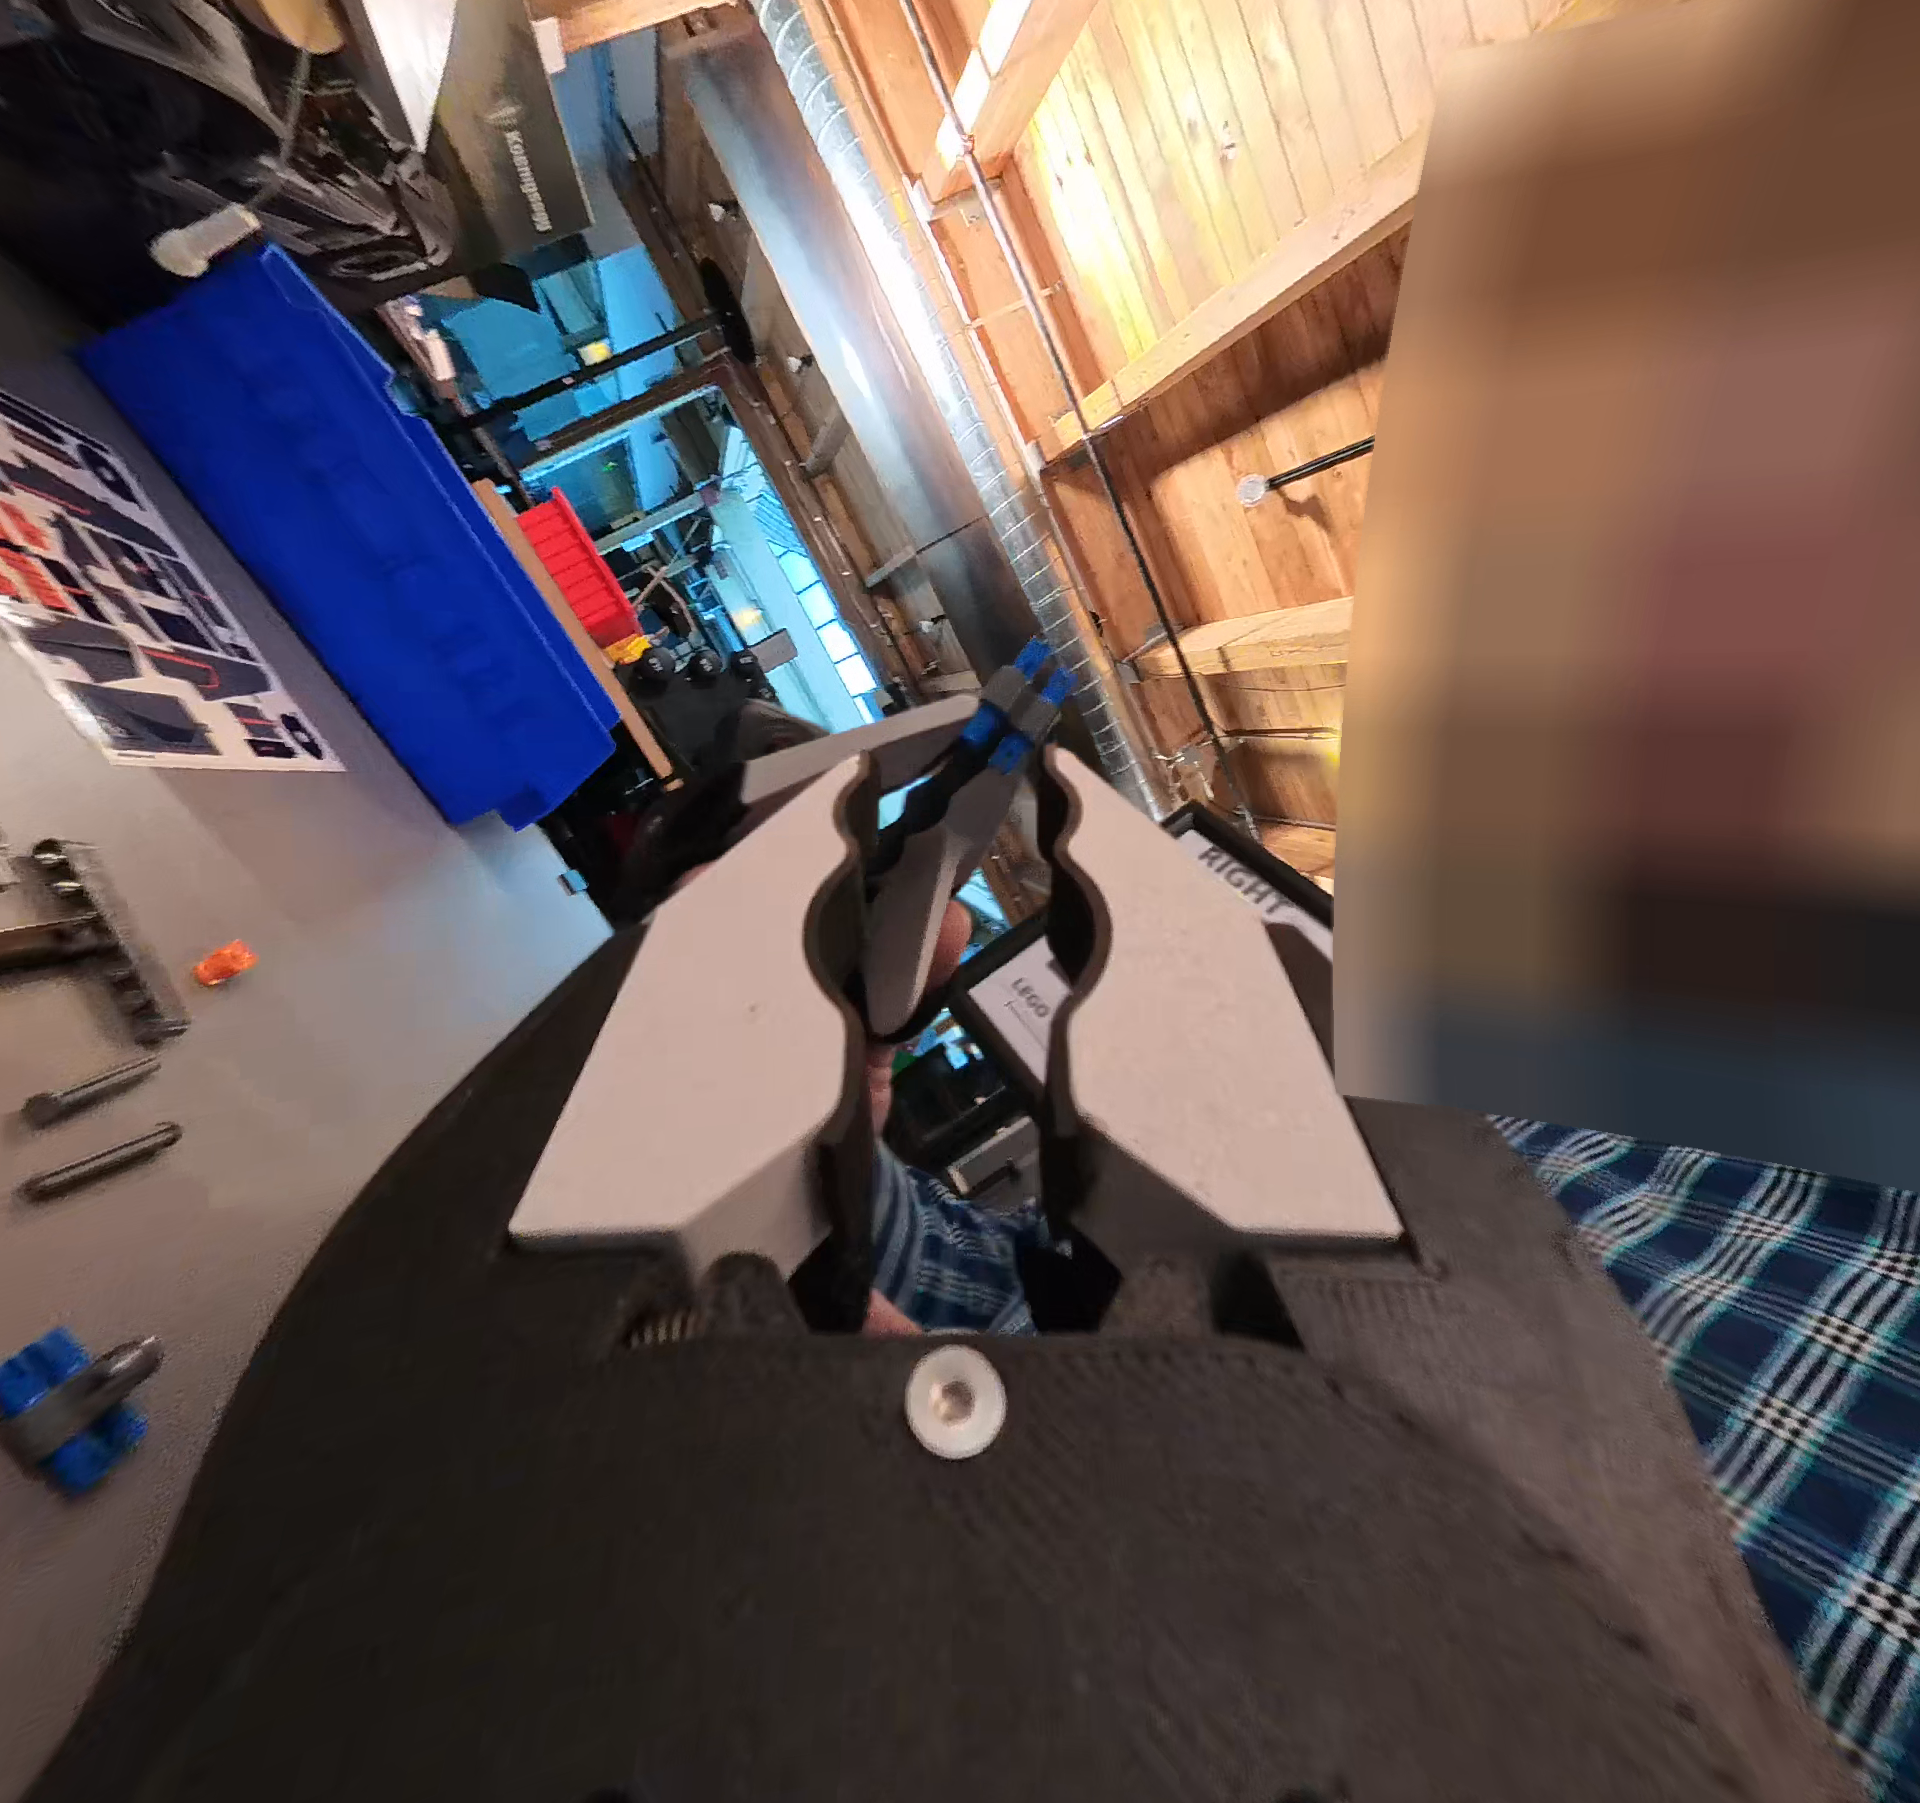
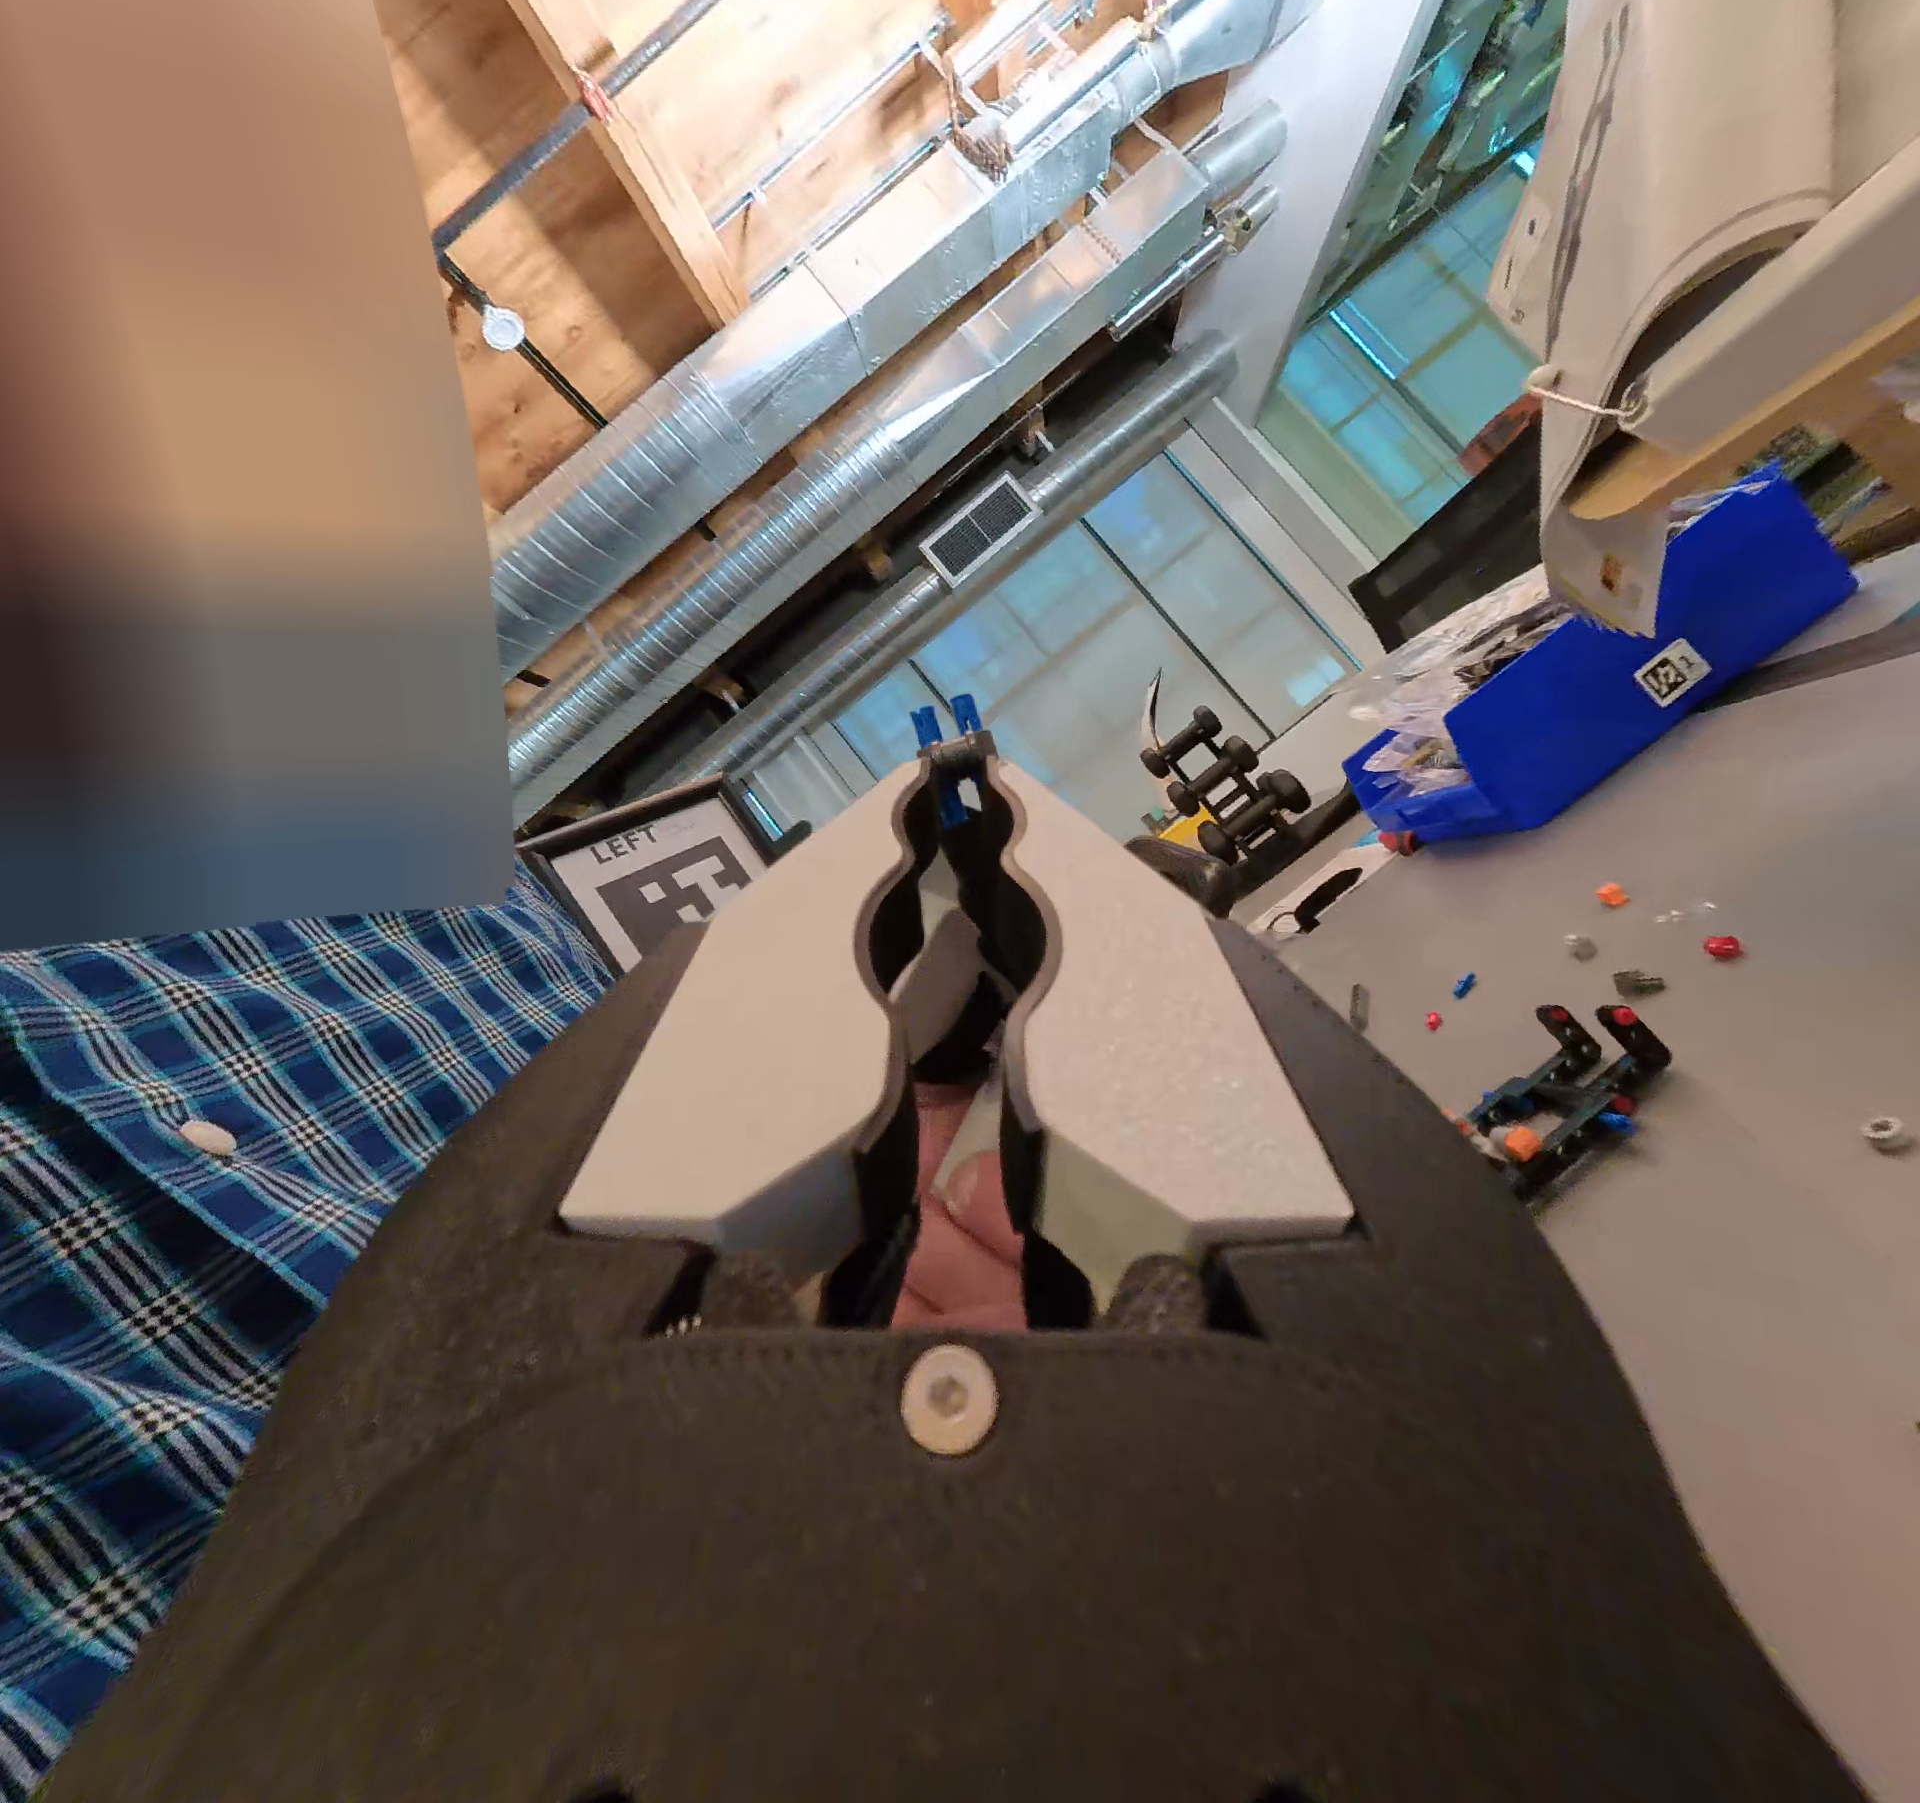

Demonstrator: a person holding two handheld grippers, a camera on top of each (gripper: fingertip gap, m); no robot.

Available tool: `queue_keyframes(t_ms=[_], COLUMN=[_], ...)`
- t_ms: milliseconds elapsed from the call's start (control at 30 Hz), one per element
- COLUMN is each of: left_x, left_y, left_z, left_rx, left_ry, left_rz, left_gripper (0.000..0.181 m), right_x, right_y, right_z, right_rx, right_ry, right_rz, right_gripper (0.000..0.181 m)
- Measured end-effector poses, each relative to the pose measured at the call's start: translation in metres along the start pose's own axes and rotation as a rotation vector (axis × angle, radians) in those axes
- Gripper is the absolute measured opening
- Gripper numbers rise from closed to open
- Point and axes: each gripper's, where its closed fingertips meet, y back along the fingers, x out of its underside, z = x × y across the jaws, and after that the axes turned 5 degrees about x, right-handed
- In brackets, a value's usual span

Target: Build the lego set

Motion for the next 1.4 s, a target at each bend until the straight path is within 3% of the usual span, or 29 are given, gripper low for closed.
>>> queue_keyframes(t_ms=[33,433,800,867,1400], left_x=[-0.001,0.001,0.0,-0.001,-0.003], left_y=[-0.002,-0.008,-0.004,-0.002,0.006], left_z=[-0.003,-0.008,-0.004,-0.005,0.004], left_rx=[0.019,0.083,0.085,0.087,0.035], left_ry=[0.012,0.037,0.037,0.044,0.064], left_rz=[-0.007,-0.013,-0.024,-0.031,-0.051], left_gripper=[0.028,0.013,0.01,0.002,0.002], right_x=[0.001,0.001,0.004,0.006,0.015], right_y=[0.0,0.004,0.004,0.004,0.004], right_z=[-0.001,0.002,-0.002,-0.004,-0.013], right_rx=[-0.002,-0.06,-0.014,0.007,0.108], right_ry=[-0.011,-0.038,0.021,0.051,0.16], right_rz=[0.003,-0.002,0.035,0.055,0.144], right_gripper=[0.005,0.005,0.005,0.002,0.002])
